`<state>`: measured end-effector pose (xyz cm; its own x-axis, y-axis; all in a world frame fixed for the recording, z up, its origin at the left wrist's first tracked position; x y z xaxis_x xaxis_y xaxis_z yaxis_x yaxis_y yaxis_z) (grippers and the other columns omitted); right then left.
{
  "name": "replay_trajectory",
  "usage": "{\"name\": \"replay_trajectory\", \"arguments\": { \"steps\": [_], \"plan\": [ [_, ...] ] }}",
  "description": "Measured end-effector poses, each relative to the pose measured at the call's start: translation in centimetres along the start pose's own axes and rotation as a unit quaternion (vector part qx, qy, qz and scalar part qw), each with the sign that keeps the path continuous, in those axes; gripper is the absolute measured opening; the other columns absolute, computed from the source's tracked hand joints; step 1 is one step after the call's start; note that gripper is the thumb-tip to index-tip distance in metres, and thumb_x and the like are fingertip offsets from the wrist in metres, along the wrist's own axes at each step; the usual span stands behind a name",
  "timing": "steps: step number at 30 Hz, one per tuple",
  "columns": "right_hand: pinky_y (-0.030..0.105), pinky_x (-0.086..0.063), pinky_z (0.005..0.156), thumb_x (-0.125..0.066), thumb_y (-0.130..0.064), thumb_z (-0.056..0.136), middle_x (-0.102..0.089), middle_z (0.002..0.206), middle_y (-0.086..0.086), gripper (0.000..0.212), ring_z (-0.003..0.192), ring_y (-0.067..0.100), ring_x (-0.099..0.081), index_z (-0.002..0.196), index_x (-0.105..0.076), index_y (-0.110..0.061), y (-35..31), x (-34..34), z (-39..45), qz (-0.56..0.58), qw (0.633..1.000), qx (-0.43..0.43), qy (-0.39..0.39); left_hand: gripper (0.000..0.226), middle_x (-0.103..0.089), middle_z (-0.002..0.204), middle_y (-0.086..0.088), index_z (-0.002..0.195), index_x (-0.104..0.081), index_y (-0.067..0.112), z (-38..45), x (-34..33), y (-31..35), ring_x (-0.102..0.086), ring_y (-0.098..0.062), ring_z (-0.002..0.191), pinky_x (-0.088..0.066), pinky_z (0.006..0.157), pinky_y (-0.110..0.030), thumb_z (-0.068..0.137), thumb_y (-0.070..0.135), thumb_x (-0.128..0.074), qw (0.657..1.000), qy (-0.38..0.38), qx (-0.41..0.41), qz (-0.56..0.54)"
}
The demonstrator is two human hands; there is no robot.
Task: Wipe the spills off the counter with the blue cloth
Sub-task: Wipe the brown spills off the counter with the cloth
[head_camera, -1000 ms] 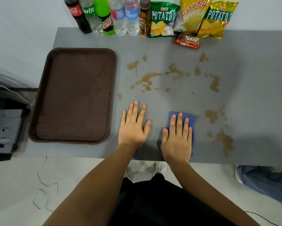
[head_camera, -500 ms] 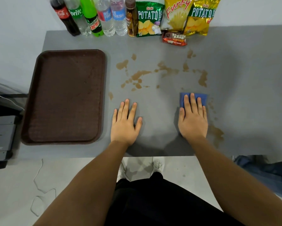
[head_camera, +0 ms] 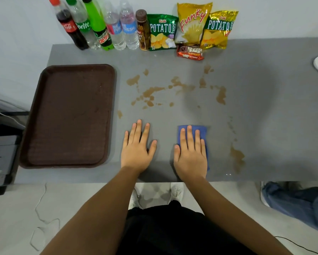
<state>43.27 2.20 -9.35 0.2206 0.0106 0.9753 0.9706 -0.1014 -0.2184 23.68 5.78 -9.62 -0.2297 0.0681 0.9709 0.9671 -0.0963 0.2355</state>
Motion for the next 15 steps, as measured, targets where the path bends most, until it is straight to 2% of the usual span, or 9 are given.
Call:
{"name": "replay_trajectory", "arguments": {
  "steps": [6, 10, 15],
  "plan": [
    [0.045, -0.018, 0.128, -0.032, -0.037, 0.107, -0.020, 0.171, -0.003, 0.057, 0.159, 0.024, -0.016, 0.163, -0.025, -0.025, 3.4, 1.2, 3.9, 0.002, 0.996, 0.087, -0.017, 0.069, -0.011, 0.175, -0.006, 0.167, -0.020, 0.026, 0.1, -0.2, -0.2, -0.010, -0.025, 0.162, -0.010, 0.130, -0.049, 0.105, 0.055, -0.036, 1.000, 0.010, -0.003, 0.005],
    [0.046, -0.021, 0.127, -0.031, -0.037, 0.106, -0.021, 0.171, -0.002, 0.058, 0.158, 0.024, -0.020, 0.163, -0.024, -0.026, 8.1, 2.3, 4.6, -0.026, 0.995, 0.093, -0.035, 0.069, -0.007, 0.176, -0.004, 0.167, -0.015, 0.028, 0.1, -0.2, -0.3, -0.006, -0.023, 0.162, -0.009, 0.131, -0.048, 0.106, 0.057, -0.030, 1.000, -0.001, 0.000, 0.018],
    [0.044, -0.012, 0.129, -0.022, -0.042, 0.107, -0.009, 0.173, -0.005, 0.060, 0.160, 0.021, -0.008, 0.164, -0.014, -0.027, 12.5, 2.9, 2.0, -0.030, 0.996, 0.057, -0.064, 0.069, -0.003, 0.176, -0.002, 0.168, -0.012, 0.029, 0.0, -0.3, -0.3, -0.002, -0.021, 0.162, -0.007, 0.131, -0.047, 0.107, 0.059, -0.025, 1.000, -0.011, 0.002, 0.017]
  ]
}}
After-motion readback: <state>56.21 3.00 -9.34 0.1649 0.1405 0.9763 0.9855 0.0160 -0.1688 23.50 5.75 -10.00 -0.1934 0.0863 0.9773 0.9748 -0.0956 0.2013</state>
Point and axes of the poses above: each hand's wrist, its own z-axis towards the middle knuckle, its own x-axis out of the back of the hand, y = z × x, the point moved 9 cm from there along z, towards the middle knuckle
